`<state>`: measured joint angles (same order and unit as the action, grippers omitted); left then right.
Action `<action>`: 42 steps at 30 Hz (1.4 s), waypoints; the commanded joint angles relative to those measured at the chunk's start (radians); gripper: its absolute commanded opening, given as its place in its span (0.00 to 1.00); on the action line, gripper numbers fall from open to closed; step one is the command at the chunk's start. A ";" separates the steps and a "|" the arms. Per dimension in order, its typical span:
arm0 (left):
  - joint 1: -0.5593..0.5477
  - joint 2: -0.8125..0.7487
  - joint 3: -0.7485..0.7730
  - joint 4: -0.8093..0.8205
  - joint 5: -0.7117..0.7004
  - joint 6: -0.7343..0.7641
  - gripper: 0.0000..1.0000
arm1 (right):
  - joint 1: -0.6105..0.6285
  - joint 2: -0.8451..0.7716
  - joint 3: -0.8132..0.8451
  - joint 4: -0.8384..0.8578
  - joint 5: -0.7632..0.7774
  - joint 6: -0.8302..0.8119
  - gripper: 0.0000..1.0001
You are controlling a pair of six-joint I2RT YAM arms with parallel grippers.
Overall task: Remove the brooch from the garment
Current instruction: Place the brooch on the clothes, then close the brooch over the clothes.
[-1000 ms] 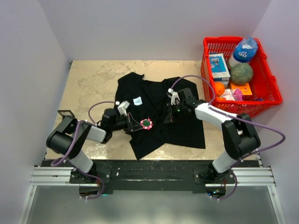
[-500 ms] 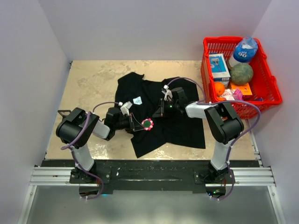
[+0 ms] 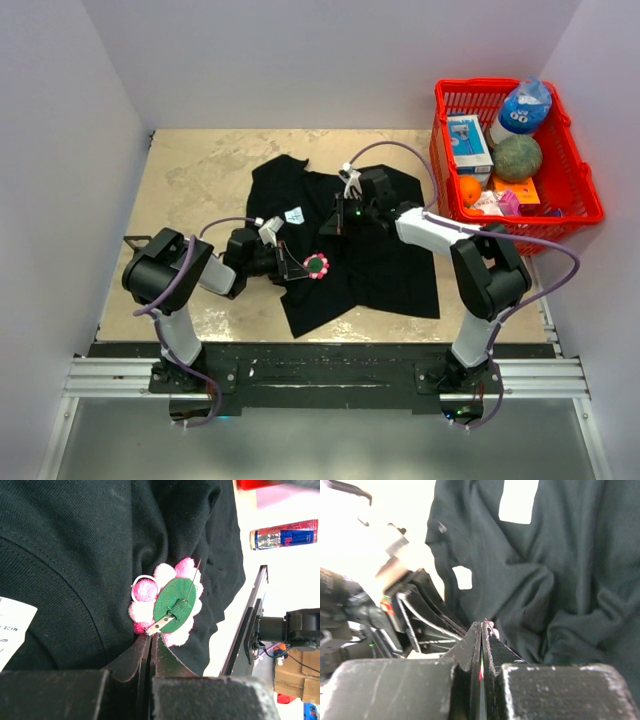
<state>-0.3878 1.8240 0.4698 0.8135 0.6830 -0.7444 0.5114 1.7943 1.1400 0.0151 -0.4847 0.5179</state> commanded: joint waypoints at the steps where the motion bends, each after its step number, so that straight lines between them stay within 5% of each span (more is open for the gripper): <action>1: 0.023 0.041 -0.005 -0.108 -0.085 0.053 0.00 | 0.032 0.028 0.050 -0.092 0.093 -0.071 0.00; 20: 0.038 0.078 0.032 -0.063 -0.036 0.016 0.00 | 0.137 0.112 0.161 -0.196 0.201 -0.139 0.00; 27: 0.040 0.087 0.035 -0.065 -0.034 0.014 0.00 | 0.115 0.059 0.191 -0.270 0.446 -0.148 0.00; 42: 0.038 0.067 0.052 -0.077 -0.034 0.008 0.00 | 0.188 -0.006 0.069 -0.232 0.405 -0.236 0.00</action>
<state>-0.3603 1.8809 0.5205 0.8131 0.7563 -0.7677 0.6590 1.8050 1.2617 -0.2508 -0.0769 0.3084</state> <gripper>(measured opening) 0.021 0.008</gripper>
